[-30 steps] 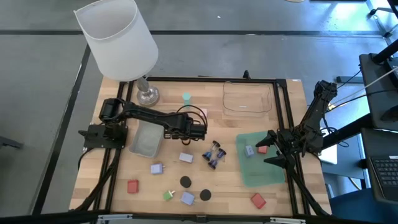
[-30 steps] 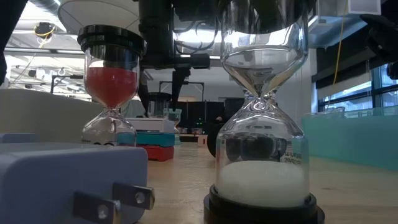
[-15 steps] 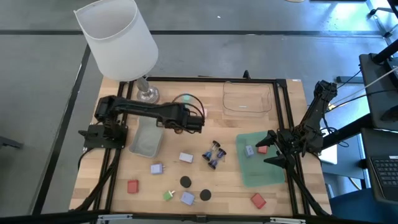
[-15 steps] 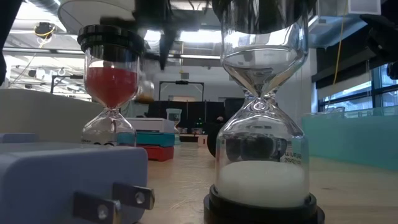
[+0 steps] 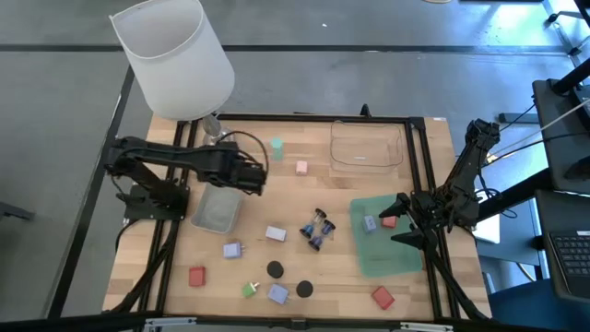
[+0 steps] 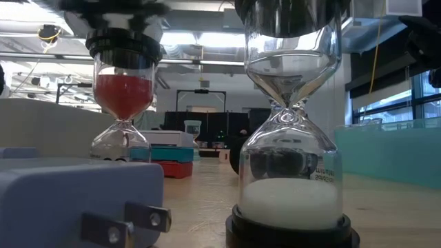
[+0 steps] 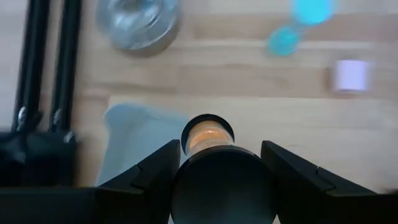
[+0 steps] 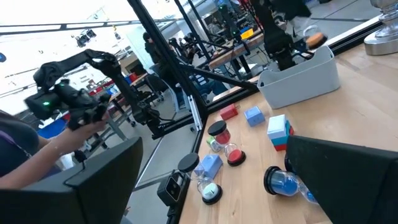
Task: Pick & Place Office items
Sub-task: Put the orange hourglass into the gray bin
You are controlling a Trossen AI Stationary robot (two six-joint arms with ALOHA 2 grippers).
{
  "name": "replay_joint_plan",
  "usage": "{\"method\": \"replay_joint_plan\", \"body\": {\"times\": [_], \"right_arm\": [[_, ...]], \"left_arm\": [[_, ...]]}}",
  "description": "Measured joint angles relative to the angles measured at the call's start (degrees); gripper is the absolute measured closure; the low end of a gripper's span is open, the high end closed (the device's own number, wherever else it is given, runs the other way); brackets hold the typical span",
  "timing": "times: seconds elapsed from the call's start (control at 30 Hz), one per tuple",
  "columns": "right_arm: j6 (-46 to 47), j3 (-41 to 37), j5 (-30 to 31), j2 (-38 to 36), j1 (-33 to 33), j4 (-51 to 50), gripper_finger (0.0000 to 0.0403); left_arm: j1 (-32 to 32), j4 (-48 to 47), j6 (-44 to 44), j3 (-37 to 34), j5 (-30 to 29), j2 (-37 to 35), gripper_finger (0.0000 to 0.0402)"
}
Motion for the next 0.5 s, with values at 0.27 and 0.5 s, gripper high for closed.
{"method": "replay_joint_plan", "body": {"times": [0.27, 0.5], "right_arm": [[0.0, 0.0, 0.0, 0.0, 0.0, 0.0, 0.0003], [0.0, 0.0, 0.0, 0.0, 0.0, 0.0, 0.0003]], "left_arm": [[0.0, 0.4, -13.3, -16.7, 5.5, -11.0, 0.0181], [0.0, 5.2, -15.6, -24.0, 6.6, -15.2, 0.0196]]}}
